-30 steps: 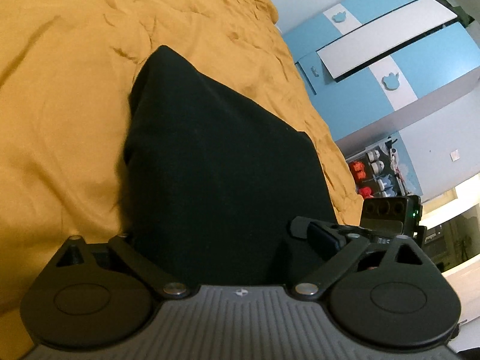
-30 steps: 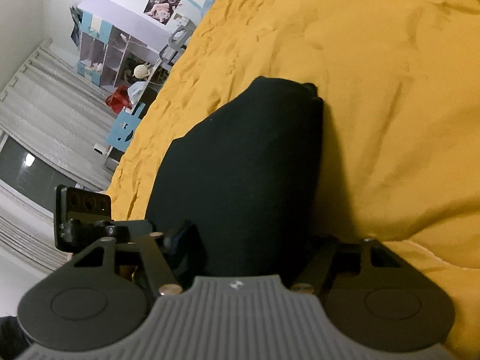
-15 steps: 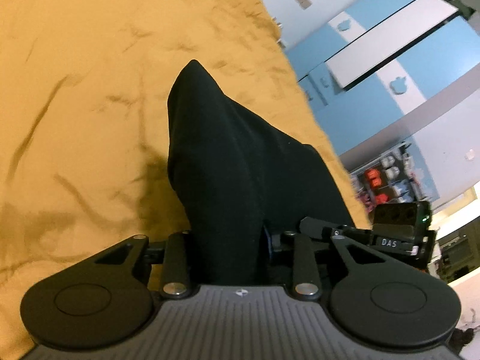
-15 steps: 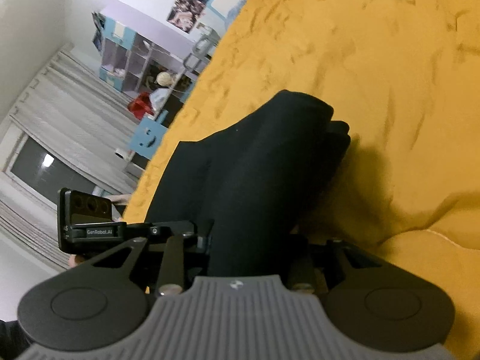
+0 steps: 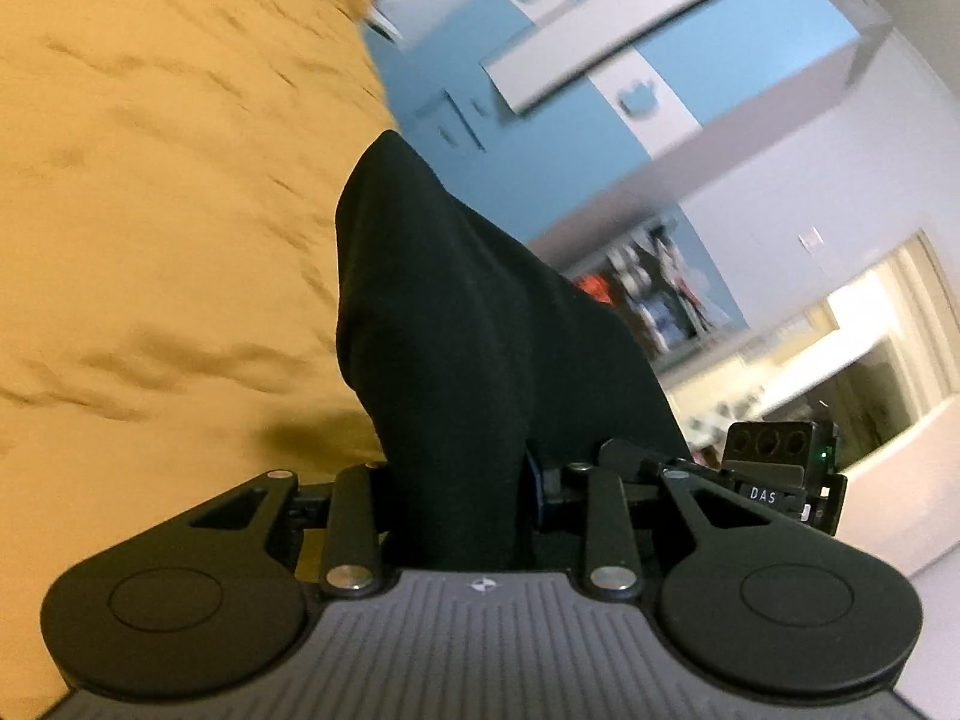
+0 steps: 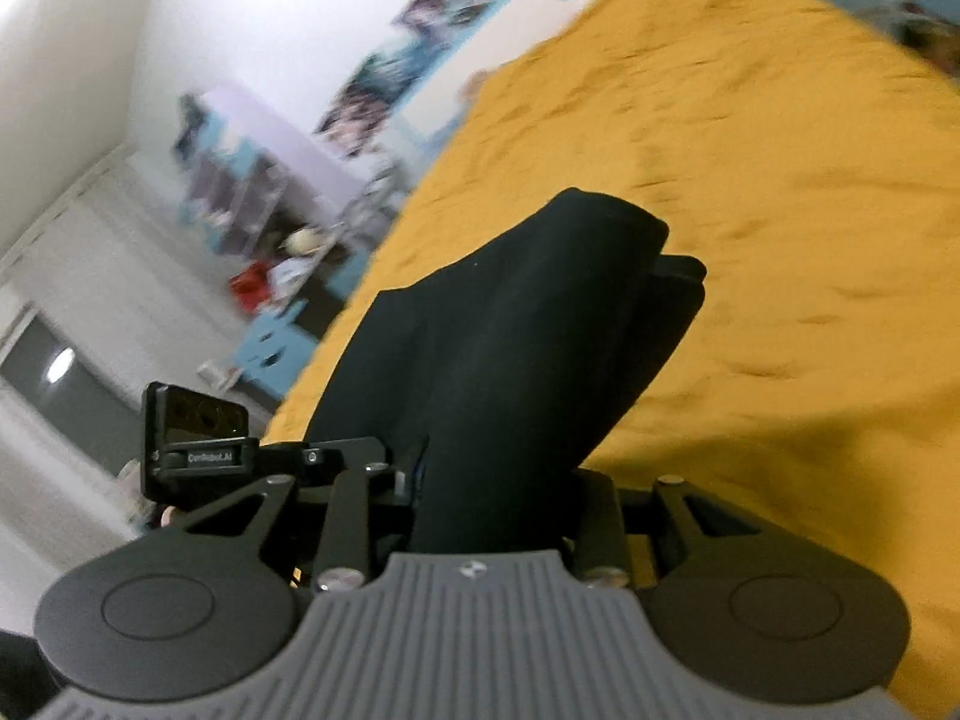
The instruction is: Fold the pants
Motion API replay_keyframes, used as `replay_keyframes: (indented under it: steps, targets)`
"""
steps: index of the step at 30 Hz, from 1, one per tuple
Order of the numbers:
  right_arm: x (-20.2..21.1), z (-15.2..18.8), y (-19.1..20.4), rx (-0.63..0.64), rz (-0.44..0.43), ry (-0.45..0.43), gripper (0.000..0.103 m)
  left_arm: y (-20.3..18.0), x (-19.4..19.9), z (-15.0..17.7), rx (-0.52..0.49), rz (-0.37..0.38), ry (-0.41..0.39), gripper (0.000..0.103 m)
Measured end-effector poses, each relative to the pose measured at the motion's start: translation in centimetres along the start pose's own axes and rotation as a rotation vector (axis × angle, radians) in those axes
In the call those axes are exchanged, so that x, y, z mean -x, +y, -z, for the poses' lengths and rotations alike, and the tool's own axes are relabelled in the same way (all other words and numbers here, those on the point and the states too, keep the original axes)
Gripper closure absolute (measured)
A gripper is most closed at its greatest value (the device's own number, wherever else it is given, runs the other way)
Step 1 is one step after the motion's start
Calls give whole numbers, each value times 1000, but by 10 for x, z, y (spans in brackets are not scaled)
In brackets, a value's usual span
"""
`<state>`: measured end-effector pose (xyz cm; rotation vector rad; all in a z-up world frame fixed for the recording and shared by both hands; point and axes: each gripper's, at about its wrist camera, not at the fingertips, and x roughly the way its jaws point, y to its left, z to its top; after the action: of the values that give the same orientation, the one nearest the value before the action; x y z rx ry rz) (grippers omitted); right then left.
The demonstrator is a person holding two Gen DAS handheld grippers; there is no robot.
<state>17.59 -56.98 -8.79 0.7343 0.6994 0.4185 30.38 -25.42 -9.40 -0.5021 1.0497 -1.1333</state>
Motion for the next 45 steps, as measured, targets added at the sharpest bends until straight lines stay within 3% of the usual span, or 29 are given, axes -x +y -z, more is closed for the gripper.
replay_keyframes:
  steps: [5,8,10,12,18,21,24,30,32,34,36,39,42,45]
  targets:
    - [71,5,-63,-145,111,-48,77,0,-97,8,70,32,100,69]
    - [87,16,-104,-212,184,-64,75,11,-140,16,123,-10,156,68]
    - [88,29,-128,-245,247,-48,67,23,-160,29,174,-65,188,63]
    - [86,47,-145,-288,298,-6,65,29,-163,45,194,-99,183,59]
    - [118,88,-146,-314,261,-19,60,29,-115,81,214,-61,117,50]
    - [131,108,-135,-300,286,-13,57,15,-96,107,108,-99,126,41]
    - [136,125,-115,-253,347,5,57,-7,-89,127,-30,-188,115,37]
    - [139,146,-52,-80,575,25,56,-66,-94,159,-346,-456,160,39]
    - [144,153,-30,-28,646,8,47,-84,-85,164,-374,-508,162,37]
    - [150,160,-1,29,713,-31,29,-99,-75,165,-379,-532,149,29]
    - [154,161,25,77,755,-84,21,-123,-68,164,-395,-562,117,23]
    - [161,161,64,104,797,-168,21,-151,-55,158,-406,-619,52,18]
    - [155,157,99,126,826,-229,21,-169,-39,157,-399,-628,2,15]
    - [149,160,128,144,908,-265,21,-176,-32,156,-379,-663,-17,15]
